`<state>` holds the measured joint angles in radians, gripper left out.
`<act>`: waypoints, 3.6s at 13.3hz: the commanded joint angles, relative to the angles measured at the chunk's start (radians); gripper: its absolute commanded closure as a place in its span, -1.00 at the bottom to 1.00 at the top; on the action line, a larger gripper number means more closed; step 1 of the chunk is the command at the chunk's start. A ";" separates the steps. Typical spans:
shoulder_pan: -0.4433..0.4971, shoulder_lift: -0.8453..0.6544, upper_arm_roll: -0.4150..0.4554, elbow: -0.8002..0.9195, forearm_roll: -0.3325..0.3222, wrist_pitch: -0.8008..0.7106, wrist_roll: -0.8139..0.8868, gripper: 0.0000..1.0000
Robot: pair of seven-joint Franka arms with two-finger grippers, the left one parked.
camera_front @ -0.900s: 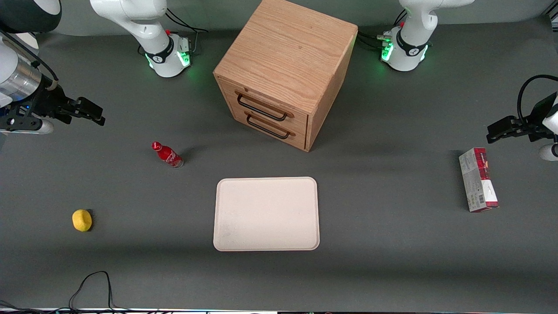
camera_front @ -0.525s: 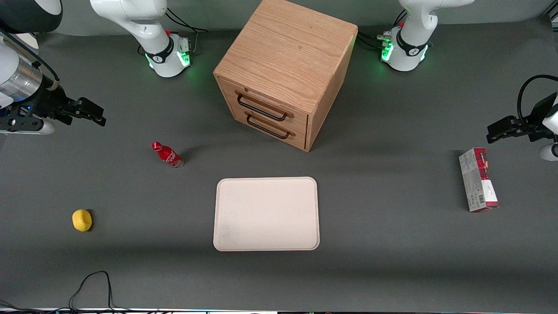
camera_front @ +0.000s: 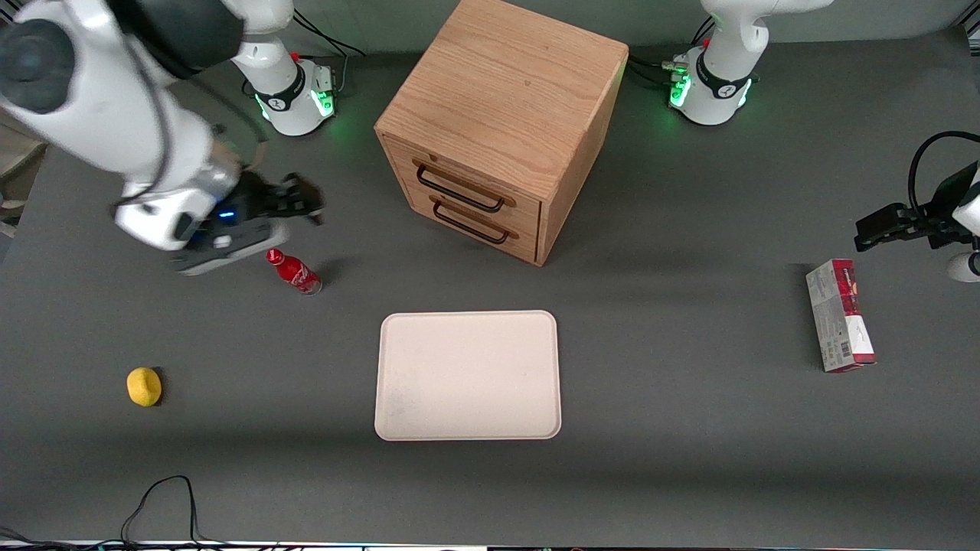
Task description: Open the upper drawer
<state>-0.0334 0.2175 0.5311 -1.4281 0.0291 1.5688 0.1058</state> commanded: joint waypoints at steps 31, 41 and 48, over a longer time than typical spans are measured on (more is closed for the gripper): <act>-0.002 0.128 0.222 -0.327 0.094 0.350 -0.386 -1.00; -0.008 0.191 0.211 -0.321 0.058 0.435 -0.474 -1.00; -0.010 0.198 0.158 -0.232 -0.052 0.355 -0.564 -1.00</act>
<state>-0.0414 0.3965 0.7140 -1.6980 0.0388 1.9406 -0.4163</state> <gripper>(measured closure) 0.000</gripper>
